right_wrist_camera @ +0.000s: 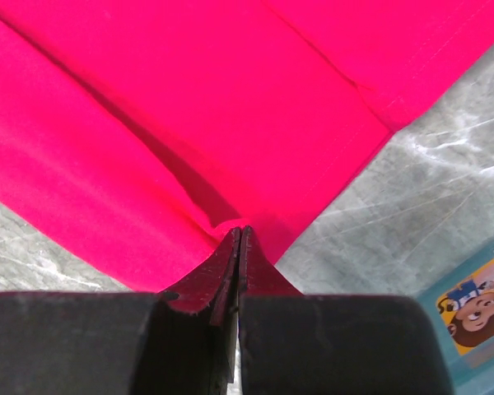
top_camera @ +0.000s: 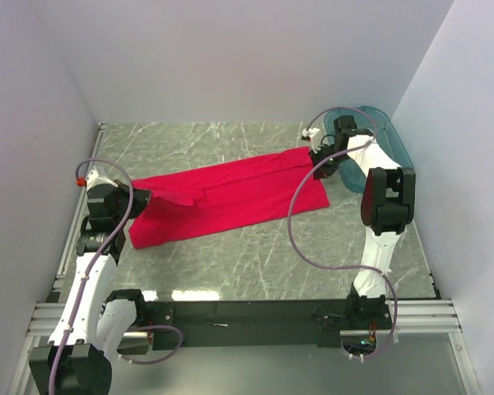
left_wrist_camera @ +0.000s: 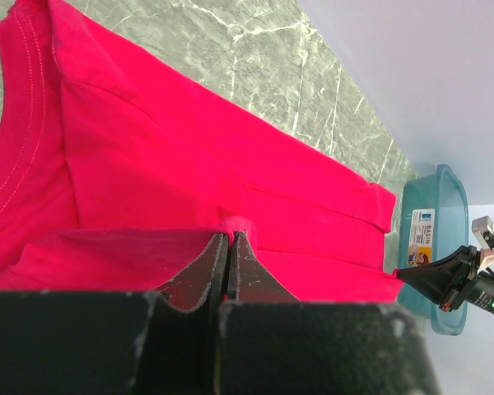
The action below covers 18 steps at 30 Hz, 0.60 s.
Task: Fold and stack the t-shirts
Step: Fold the tshirt
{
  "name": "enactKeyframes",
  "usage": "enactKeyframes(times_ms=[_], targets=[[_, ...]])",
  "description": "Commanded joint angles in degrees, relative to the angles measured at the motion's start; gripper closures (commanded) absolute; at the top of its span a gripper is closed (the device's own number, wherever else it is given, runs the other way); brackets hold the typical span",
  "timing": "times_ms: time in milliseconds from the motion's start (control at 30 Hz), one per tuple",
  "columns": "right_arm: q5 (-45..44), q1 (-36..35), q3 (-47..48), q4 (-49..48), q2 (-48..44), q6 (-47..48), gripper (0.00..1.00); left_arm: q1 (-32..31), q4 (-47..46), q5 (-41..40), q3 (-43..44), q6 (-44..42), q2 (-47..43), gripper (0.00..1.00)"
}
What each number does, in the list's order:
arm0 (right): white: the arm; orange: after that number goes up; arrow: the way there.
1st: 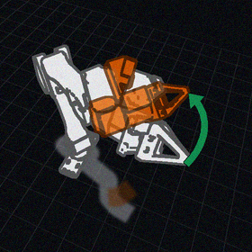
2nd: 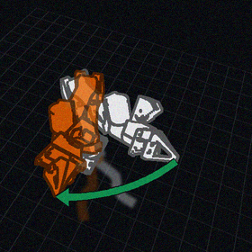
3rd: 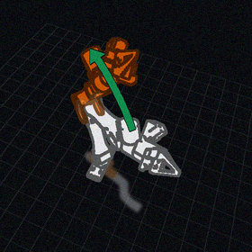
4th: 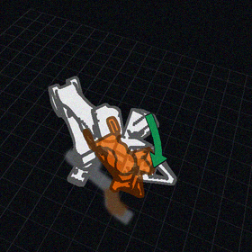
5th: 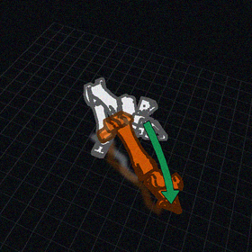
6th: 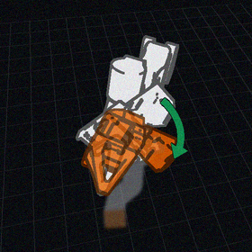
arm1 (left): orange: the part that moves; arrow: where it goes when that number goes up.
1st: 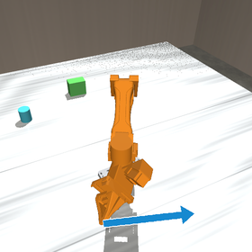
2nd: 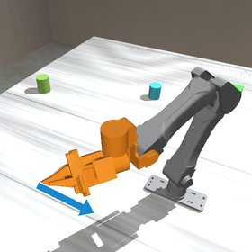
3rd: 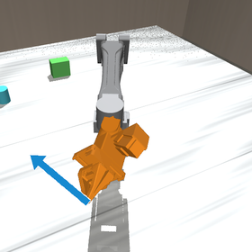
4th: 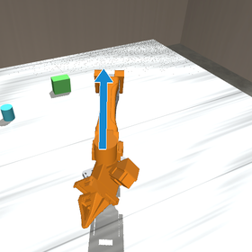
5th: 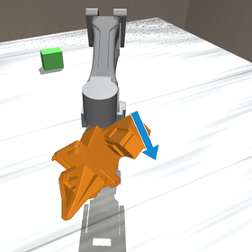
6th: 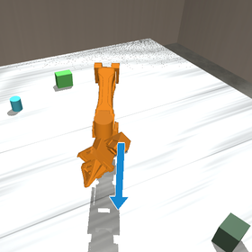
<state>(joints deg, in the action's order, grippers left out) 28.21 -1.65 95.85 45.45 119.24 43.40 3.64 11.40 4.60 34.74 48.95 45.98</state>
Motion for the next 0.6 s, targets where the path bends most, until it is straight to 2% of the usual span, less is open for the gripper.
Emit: enactKeyframes(times_ms=[0,567], targets=[[-0.8,-0.5,3.1,0.0,1.3,-0.7,1.00,0.3,-2.3,-1.3,1.7,-1.3,-1.2,0.99],[-2.5,-1.9,6.2,-0.4,3.2,-2.4,1.00,0.5,-1.4,-2.5,1.3,-1.6,-2.2,0.99]])
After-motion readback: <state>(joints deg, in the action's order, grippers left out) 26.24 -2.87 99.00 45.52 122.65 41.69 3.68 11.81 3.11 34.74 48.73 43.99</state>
